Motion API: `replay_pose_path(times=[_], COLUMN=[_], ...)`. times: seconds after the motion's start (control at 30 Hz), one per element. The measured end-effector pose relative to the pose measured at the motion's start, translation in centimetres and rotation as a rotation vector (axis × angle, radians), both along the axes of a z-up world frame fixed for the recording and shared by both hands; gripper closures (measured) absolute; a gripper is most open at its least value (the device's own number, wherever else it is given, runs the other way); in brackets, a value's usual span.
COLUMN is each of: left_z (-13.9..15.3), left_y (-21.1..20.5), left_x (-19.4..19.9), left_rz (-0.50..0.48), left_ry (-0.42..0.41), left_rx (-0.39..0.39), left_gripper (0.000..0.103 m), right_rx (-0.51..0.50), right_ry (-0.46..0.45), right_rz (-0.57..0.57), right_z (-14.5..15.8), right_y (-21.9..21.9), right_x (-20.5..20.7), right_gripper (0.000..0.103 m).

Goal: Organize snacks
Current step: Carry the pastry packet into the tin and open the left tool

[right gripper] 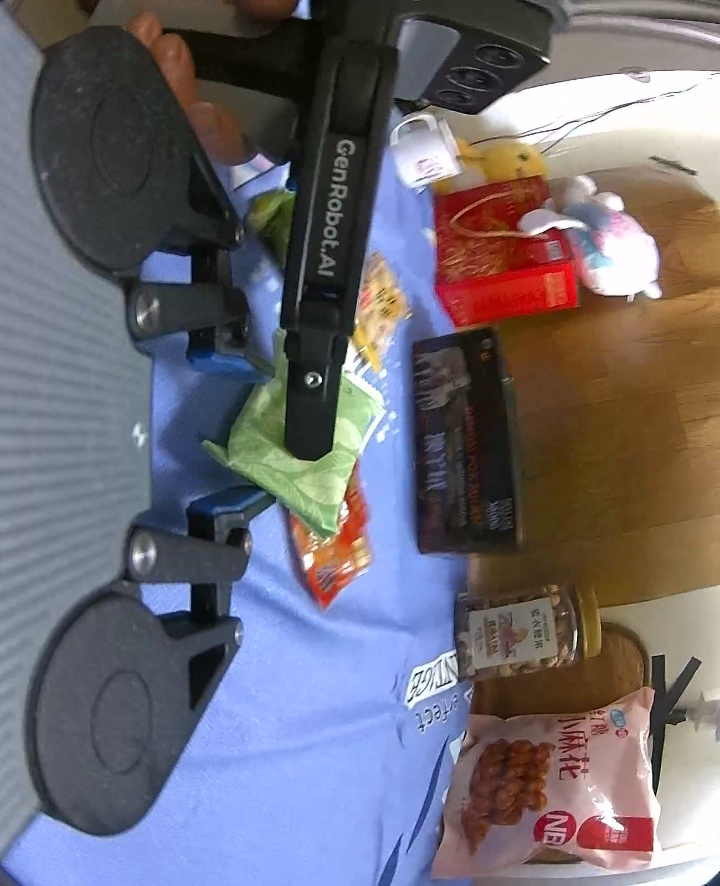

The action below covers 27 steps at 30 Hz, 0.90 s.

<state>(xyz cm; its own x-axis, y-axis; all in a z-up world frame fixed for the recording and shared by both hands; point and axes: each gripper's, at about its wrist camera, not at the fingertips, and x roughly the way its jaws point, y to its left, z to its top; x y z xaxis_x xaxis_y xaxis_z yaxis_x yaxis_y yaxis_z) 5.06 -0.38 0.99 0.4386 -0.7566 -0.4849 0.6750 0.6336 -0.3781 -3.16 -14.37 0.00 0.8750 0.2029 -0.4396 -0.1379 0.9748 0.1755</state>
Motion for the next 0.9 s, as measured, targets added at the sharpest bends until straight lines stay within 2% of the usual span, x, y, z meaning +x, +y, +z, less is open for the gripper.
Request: replay_pose_path(times=[0.13,0.3,0.43,0.53,0.6,0.67,0.8,0.9], left_z=[4.2,8.2,8.6,6.9,5.7,4.9,5.2,5.6], left_y=[0.4,0.4,0.4,0.5,0.6,1.4,3.4,5.3], left_x=[2.5,9.4,15.4,19.4,21.4,21.7,18.8,15.3], left_rz=[0.048,0.139,0.237,0.301,0.333,0.344,0.338,0.316], left_ry=[-0.040,-0.083,-0.086,-0.066,-0.010,0.017,-0.024,-0.064], left_rx=[-0.014,0.015,0.051,0.106,0.145,0.132,0.094,0.079], left_gripper=[0.061,0.061,0.058,0.055,0.051,0.051,0.051,0.051], right_rx=[-0.024,0.023,0.052,0.012,0.008,0.057,0.116,0.198], right_ry=[-0.100,-0.142,-0.082,-0.036,-0.024,-0.032,-0.059,-0.014], right_rz=[0.029,0.081,0.119,0.105,0.080,0.073,0.047,0.076], right_z=[2.9,5.9,6.8,6.0,5.4,5.0,4.4,3.2], right_y=[0.3,-0.5,-0.2,0.6,0.5,-0.4,-2.1,-2.9], right_x=[2.1,10.3,18.1,22.2,22.7,21.5,17.4,15.2], right_gripper=[0.059,0.059,0.057,0.056,0.056,0.056,0.056,0.056])
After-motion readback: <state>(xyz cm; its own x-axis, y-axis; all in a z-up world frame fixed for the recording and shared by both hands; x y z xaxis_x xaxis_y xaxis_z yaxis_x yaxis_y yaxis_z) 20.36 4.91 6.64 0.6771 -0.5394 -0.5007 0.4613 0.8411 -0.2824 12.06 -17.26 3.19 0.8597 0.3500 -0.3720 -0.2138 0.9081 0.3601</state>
